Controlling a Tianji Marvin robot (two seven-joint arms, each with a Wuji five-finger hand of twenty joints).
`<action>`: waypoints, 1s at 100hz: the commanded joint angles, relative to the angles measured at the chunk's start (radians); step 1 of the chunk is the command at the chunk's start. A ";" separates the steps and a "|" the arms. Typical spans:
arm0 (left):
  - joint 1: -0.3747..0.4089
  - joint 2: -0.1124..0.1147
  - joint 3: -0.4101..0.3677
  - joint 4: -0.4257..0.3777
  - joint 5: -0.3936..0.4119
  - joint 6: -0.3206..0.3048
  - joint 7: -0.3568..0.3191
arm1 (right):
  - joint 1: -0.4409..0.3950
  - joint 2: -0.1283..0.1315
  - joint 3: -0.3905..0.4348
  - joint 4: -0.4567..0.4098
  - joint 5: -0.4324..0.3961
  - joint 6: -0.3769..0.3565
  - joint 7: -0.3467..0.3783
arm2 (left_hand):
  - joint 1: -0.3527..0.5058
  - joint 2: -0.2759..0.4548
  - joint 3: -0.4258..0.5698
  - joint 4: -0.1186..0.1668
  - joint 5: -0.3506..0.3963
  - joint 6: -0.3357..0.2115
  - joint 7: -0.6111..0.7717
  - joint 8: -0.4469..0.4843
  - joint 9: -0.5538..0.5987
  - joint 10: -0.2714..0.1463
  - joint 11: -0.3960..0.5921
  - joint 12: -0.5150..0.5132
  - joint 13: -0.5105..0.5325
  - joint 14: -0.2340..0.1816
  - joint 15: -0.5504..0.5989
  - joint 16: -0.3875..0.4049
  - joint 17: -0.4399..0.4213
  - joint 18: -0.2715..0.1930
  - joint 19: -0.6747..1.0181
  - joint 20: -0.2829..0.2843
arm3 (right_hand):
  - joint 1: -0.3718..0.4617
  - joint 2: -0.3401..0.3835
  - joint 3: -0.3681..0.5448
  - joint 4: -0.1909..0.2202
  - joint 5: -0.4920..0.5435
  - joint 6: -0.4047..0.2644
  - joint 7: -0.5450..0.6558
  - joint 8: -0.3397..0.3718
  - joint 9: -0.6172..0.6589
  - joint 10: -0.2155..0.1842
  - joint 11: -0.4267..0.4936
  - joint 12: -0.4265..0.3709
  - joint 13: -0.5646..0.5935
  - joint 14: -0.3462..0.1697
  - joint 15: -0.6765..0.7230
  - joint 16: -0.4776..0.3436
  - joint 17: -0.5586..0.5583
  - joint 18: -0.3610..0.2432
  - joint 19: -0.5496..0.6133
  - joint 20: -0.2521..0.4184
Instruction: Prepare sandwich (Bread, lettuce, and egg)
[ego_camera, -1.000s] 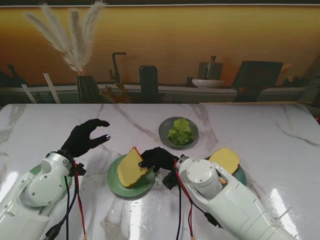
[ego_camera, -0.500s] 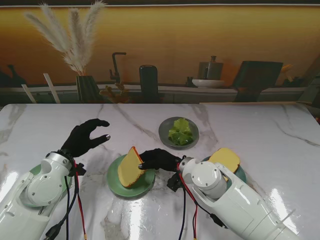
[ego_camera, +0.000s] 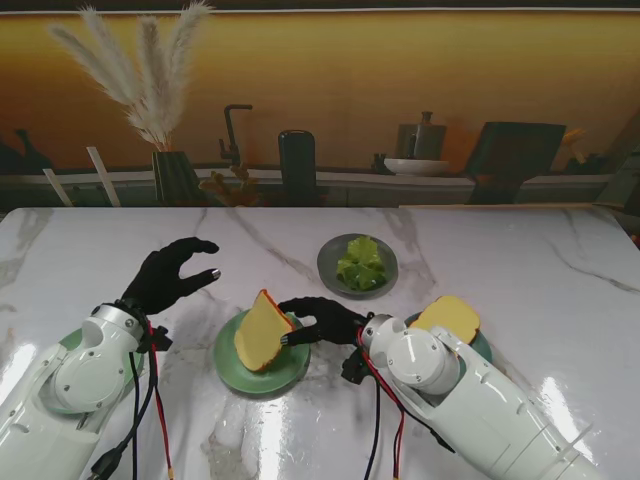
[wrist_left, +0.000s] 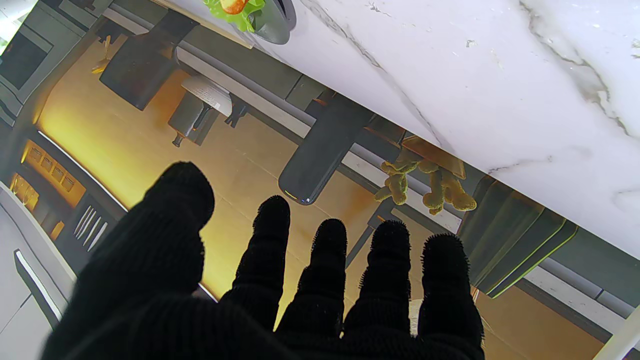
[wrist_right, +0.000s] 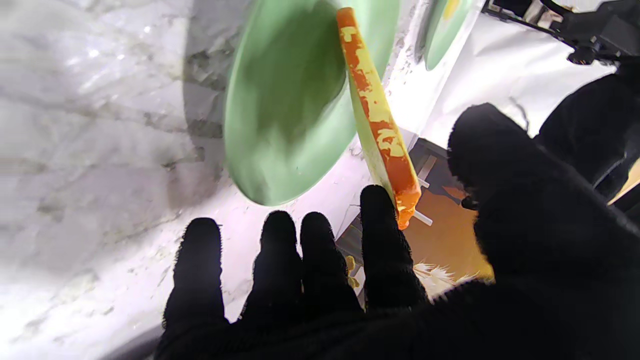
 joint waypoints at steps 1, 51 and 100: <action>0.000 -0.003 -0.001 0.000 -0.004 0.007 0.002 | -0.007 -0.008 0.004 -0.008 -0.011 -0.014 -0.009 | 0.018 0.026 -0.020 0.011 0.019 0.004 -0.009 0.012 -0.005 0.005 -0.005 -0.006 -0.029 -0.006 -0.004 0.012 -0.016 0.006 -0.006 0.013 | -0.054 0.017 -0.023 -0.030 -0.054 -0.038 -0.031 -0.019 -0.046 -0.019 -0.025 -0.018 -0.041 -0.027 -0.022 -0.016 -0.026 -0.013 -0.020 -0.013; 0.001 -0.002 -0.003 0.000 -0.004 0.007 0.002 | -0.030 0.056 0.032 -0.082 -0.221 -0.020 0.091 | 0.018 0.028 -0.019 0.011 0.020 0.007 -0.010 0.011 -0.005 0.005 -0.005 -0.006 -0.029 -0.006 -0.004 0.012 -0.016 0.007 -0.005 0.015 | -0.118 0.070 -0.069 -0.054 -0.091 0.014 -0.101 -0.095 -0.054 -0.003 -0.075 -0.072 -0.058 -0.015 -0.085 -0.063 -0.046 -0.016 -0.067 -0.045; 0.001 -0.002 -0.005 0.001 -0.007 0.004 -0.001 | -0.093 0.072 0.099 -0.110 -0.442 -0.117 0.026 | 0.018 0.029 -0.021 0.010 0.025 0.005 -0.011 0.011 -0.003 0.004 -0.006 -0.007 -0.026 -0.005 -0.005 0.012 -0.016 0.007 -0.006 0.016 | -0.090 0.054 -0.081 -0.053 -0.012 0.016 -0.017 -0.069 0.005 -0.005 -0.023 -0.047 -0.003 -0.015 -0.046 -0.052 -0.003 -0.017 -0.023 -0.043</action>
